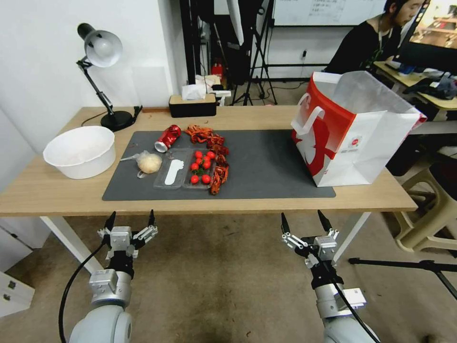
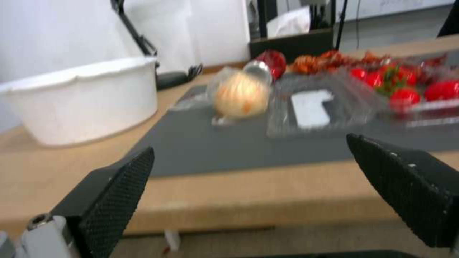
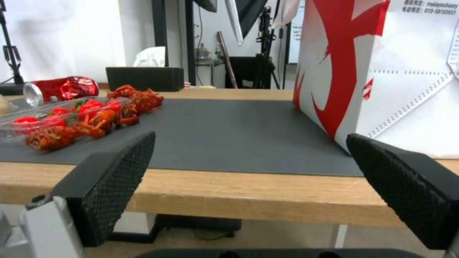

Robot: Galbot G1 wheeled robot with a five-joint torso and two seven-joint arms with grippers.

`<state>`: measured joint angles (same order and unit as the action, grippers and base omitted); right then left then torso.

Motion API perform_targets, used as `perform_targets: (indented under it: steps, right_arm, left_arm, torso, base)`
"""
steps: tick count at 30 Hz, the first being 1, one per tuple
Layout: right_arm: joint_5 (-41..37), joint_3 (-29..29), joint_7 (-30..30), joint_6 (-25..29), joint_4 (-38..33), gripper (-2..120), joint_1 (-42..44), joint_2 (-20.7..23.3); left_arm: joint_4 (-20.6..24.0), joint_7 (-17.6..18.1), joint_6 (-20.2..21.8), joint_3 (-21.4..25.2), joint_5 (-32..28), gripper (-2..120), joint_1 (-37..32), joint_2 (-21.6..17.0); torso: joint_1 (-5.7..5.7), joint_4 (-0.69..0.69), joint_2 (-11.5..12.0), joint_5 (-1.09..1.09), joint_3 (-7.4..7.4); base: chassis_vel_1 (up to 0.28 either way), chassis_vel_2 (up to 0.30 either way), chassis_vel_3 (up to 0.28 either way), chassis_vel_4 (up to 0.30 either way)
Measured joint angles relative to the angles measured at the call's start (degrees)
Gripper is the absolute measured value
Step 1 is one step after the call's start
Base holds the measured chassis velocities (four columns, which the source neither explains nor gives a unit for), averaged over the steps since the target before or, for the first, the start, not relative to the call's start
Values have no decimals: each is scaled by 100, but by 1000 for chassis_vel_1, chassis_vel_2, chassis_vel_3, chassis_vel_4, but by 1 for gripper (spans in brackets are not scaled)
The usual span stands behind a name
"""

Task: Pick up the trash from the table and place it into the takeout bag.

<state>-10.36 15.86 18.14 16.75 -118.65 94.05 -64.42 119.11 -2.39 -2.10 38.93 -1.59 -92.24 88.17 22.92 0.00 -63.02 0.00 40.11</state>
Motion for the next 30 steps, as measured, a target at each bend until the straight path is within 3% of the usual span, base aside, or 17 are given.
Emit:
perform_targets:
  steps: [6, 9, 17, 25, 30]
  right_arm:
    - [17, 13, 22, -94, -91, 100, -3, 3]
    - [49, 23, 38, -168, -160, 100, 1, -5]
    - [119, 47, 77, -300, -262, 100, 6, -57]
    - [178, 148, 92, -364, -356, 100, 59, -136]
    - [185, 204, 92, -367, -385, 100, 107, -163]
  left_arm:
    - [-224, -94, -7, -104, -402, 100, 442, -529]
    - [-555, -186, -6, -179, -805, 100, 918, -1054]
    - [-1177, -359, 89, -525, -1732, 100, 1851, -1851]
    - [-1863, -355, 405, -1005, -2407, 100, 2556, -2297]
    - [-2282, -356, 478, -1202, -2500, 100, 2852, -2405]
  torso:
    - [0, -1, 0, 0, 0]
    - [0, -1, 0, 0, 0]
    - [0, -1, 0, 0, 0]
    - [0, -2, 0, 1, 0]
    - [0, 0, 0, -1, 0]
  base:
    - [0, 0, 0, 0]
    - [0, 0, 0, 0]
    - [0, 0, 0, 0]
    - [0, 0, 0, 0]
    - [0, 0, 0, 0]
